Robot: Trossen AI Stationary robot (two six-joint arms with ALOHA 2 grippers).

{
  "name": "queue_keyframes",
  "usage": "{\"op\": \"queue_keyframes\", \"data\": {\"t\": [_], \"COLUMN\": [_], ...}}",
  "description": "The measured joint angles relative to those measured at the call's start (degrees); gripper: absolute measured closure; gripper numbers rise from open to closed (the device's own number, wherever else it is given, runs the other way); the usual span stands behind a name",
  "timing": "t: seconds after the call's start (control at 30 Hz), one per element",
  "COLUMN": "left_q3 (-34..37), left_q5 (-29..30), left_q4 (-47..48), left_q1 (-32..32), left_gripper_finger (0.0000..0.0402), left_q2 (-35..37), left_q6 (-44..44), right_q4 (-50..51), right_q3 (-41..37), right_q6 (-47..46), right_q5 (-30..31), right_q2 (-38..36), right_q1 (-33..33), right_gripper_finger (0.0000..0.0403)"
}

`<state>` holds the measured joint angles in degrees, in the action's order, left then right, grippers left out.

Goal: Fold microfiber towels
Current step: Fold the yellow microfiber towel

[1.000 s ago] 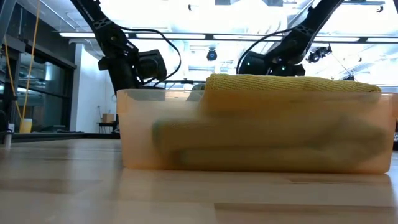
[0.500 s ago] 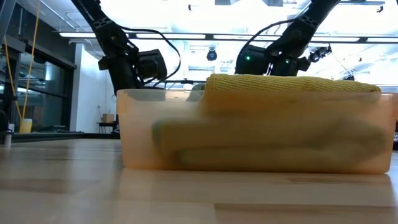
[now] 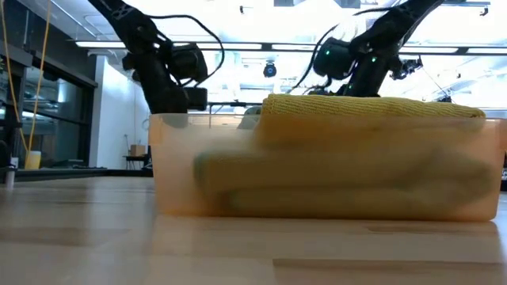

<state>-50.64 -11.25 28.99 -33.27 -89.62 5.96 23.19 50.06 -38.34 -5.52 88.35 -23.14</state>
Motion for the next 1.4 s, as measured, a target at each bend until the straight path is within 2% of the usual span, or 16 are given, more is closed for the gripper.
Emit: {"op": "queue_keyframes", "data": {"t": [0.13, 0.3, 0.43, 0.6, 0.8, 1.23, 1.4], "left_q3": [-0.01, -0.01, -0.01, -0.01, -0.05, -0.08, -0.08], "left_q5": [-0.39, -0.37, 0.93, 8.03, 7.83, 7.90, 8.13], "left_q4": [2.02, 2.45, 0.16, -2.15, -1.36, -0.46, -0.48], "left_q1": [0.79, 4.56, 8.19, 11.70, 12.30, 12.30, 12.30], "left_gripper_finger": [0.0398, 0.0371, 0.0333, 0.0275, 0.0228, 0.0224, 0.0243], "left_q2": [0.98, 0.63, 0.02, -0.95, -4.06, -8.08, -8.09], "left_q6": [2.28, 8.29, 12.38, 14.80, 14.57, 13.74, 15.00], "right_q4": [1.46, 4.48, 5.91, 6.07, 5.91, 5.89, 5.78], "right_q3": [0.00, 0.02, 0.02, 0.03, 0.07, 0.09, 0.11], "right_q6": [6.04, 10.10, 11.54, 11.82, 11.84, 11.86, 20.34], "right_q5": [-1.24, -2.01, -1.57, -1.57, -1.16, 0.10, -7.52], "right_q2": [-3.05, -4.85, -5.19, -5.19, -5.19, -5.19, -5.19], "right_q1": [-0.93, -0.80, -0.85, -0.98, -0.98, -0.98, -0.99], "right_gripper_finger": [0.0403, 0.0403, 0.0403, 0.0403, 0.0402, 0.0402, 0.0402]}}
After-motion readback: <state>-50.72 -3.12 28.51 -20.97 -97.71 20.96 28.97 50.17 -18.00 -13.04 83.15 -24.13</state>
